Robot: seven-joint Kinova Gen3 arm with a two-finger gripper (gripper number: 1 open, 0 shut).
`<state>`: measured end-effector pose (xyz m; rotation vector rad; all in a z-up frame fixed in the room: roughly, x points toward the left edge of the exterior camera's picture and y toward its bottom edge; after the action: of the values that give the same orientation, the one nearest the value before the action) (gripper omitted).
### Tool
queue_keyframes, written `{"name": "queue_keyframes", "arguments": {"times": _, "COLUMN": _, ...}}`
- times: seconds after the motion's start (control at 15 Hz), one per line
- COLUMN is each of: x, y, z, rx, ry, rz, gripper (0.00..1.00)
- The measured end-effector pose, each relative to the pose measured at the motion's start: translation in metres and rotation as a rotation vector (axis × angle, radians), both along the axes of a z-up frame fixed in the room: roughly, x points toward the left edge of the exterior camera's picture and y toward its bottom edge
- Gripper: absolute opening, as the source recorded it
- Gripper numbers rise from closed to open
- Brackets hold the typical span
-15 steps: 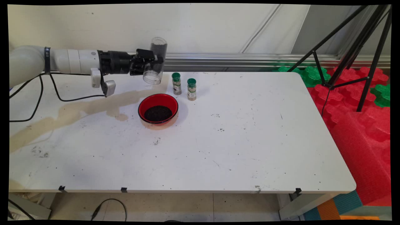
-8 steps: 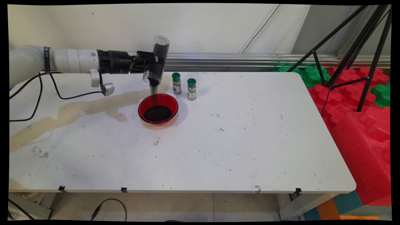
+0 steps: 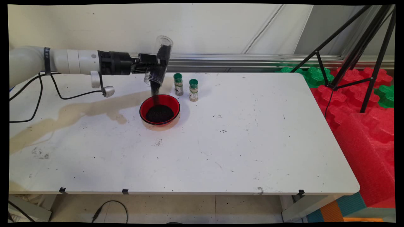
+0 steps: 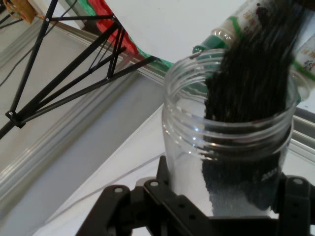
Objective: Pour the black seasoning powder in the red bowl
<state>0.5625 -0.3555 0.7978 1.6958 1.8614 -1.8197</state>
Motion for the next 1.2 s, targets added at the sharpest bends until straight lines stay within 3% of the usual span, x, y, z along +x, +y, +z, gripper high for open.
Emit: {"name": "queue_keyframes", "arguments": {"times": 1.2, "x": -0.0065, "y": 0.0033, "z": 0.0003, "rx": -0.072, "ry": -0.069, "rz": -0.066, "gripper": 0.0}}
